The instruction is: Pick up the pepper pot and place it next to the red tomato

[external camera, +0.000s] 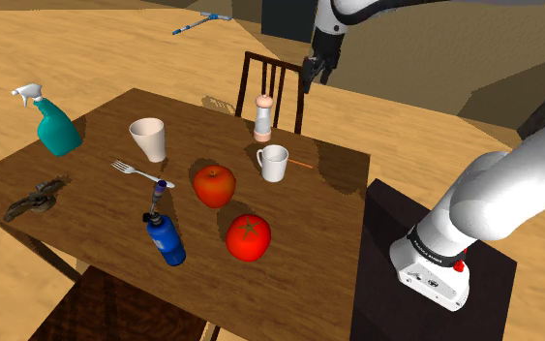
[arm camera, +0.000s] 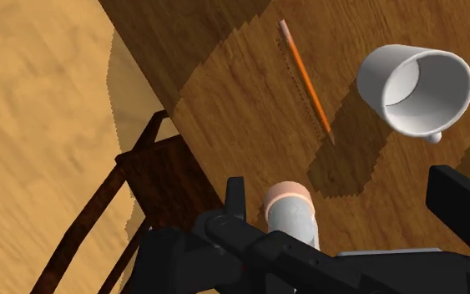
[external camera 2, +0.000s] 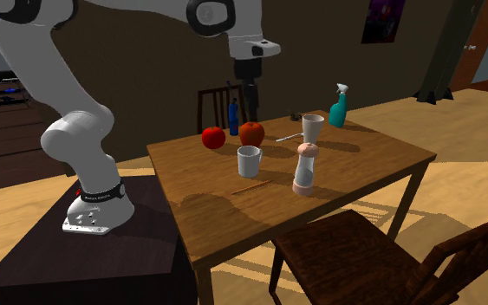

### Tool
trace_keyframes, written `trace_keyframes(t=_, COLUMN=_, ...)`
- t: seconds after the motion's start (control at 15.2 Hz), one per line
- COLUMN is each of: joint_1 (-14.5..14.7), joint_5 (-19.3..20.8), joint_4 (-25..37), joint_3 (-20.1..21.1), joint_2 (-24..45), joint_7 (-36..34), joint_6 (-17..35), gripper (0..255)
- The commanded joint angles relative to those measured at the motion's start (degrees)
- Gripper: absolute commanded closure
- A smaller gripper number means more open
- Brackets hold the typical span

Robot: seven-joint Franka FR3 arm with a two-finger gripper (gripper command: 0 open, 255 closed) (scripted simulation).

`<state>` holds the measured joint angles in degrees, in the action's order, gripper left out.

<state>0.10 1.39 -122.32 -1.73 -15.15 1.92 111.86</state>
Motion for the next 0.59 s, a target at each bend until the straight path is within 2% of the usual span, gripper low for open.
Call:
trace_keyframes(t=0.0, joint_1=0.17, joint_5=-0.31, joint_4=2.59, joint_3=-0.15, joint_2=4.59, joint_7=0.81, joint_6=2.11, gripper=0)
trace_keyframes(t=0.53, joint_1=0.30, joint_5=-1.81, joint_4=16.50, joint_3=-0.28, joint_2=22.22, joint_7=4.25, joint_6=6.00, gripper=0)
